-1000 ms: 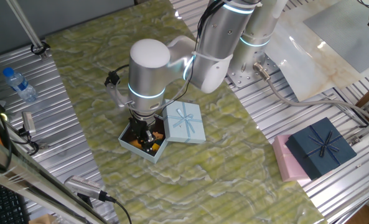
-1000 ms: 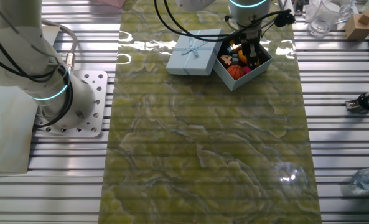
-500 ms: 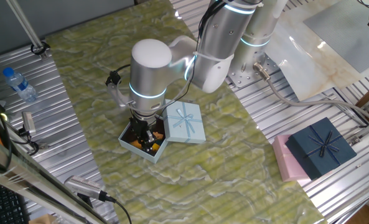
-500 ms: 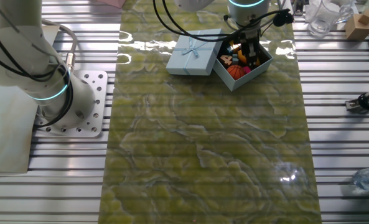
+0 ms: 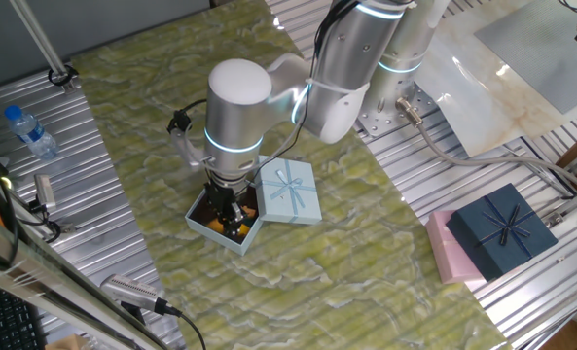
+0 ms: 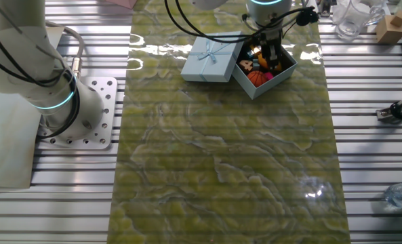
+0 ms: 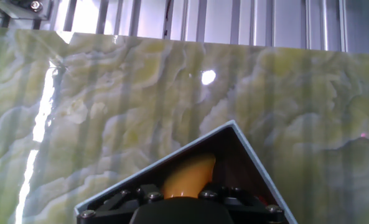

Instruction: Take everything out of the gift box

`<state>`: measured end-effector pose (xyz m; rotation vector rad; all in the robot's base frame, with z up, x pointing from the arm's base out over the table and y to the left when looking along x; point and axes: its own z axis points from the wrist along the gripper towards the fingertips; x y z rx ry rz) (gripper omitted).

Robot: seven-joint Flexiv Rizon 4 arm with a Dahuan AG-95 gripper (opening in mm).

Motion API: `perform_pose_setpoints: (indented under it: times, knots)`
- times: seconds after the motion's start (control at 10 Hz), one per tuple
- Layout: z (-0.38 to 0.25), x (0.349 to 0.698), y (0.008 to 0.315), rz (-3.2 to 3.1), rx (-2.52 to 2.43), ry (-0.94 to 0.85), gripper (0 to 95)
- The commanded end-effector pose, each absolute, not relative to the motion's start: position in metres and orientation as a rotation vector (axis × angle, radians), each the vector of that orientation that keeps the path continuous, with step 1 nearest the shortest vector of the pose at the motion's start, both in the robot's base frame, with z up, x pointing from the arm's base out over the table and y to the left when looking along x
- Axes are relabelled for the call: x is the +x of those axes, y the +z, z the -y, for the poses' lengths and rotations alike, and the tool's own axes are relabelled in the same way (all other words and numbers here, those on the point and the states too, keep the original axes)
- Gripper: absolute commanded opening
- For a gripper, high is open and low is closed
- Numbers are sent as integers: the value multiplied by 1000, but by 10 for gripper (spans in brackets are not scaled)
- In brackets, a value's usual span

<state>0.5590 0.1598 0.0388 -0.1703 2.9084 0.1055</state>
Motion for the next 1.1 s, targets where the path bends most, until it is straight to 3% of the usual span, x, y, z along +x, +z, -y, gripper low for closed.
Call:
perform_pose_setpoints:
  times: [0.1, 0.7, 0.8, 0.9, 1.0, 1.1]
  knots:
    - [-159, 557, 41, -2909, -170, 101, 0]
    - [-155, 549, 56, -2904, -219, 118, 0]
    - [-155, 549, 56, -2892, -244, 124, 760]
    - [-155, 549, 56, -2882, -249, 116, 760]
    - [-156, 549, 55, -2884, -239, 114, 950]
    - [-157, 549, 54, -2887, -215, 120, 950]
